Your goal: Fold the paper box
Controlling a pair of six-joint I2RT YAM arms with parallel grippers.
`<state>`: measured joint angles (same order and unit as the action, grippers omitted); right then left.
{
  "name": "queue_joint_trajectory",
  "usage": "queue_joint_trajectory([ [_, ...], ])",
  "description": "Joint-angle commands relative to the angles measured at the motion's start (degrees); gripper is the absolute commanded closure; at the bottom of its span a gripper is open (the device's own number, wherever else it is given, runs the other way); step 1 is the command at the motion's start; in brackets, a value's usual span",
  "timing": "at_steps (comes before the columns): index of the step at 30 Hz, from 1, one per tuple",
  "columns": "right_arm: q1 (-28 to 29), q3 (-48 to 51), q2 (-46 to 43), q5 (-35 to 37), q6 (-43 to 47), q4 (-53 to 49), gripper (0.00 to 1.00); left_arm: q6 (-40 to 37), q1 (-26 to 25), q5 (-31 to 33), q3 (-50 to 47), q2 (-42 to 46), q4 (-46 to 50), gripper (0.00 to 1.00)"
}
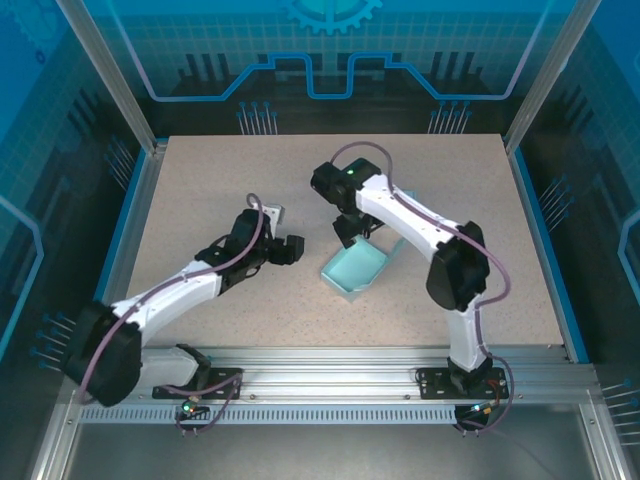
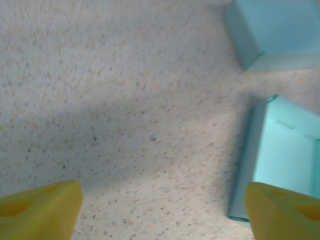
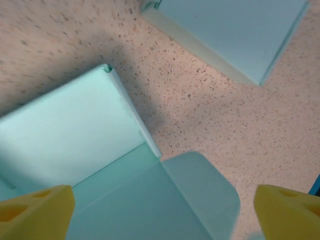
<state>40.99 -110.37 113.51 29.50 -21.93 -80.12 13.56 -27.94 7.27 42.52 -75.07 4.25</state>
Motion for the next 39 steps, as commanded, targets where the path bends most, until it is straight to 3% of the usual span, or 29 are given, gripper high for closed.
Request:
queue_joint_trajectory([
  [1, 1.74, 0.69, -10.55, 1.73, -4.11, -1.64, 0.0, -0.56, 0.36, 2.0, 2.92, -5.96, -1.12, 0.19],
  [11, 0.12, 32.5, -45.94, 6.08, -21.99, 4.97, 0.0, 1.01, -1.23, 0.82, 6.37, -16.87, -4.21, 0.41],
  [17, -5.8, 54.47, -61.29, -7.76, -24.11, 19.39, 0.08, 1.53, -3.58, -0.75, 7.25, -19.87, -5.04, 0.43],
  [25, -8.81, 74.31, -64.14, -15.55, -27.0, 42.14, 0.48, 4.35, -6.22, -1.85, 3.41, -21.3, -7.94, 0.6],
  [30, -14.18, 83.37, -60.95, -22.96, -26.65, 59.22, 0.68, 5.45, -8.49, -2.68, 1.96, -22.79, -9.4, 0.62],
  [39, -20.3, 80.37, -45.89, -30.79, -22.05, 71.21, 0.75, 8.73, -14.23, -3.56, -1.98, -20.38, -14.0, 0.62],
])
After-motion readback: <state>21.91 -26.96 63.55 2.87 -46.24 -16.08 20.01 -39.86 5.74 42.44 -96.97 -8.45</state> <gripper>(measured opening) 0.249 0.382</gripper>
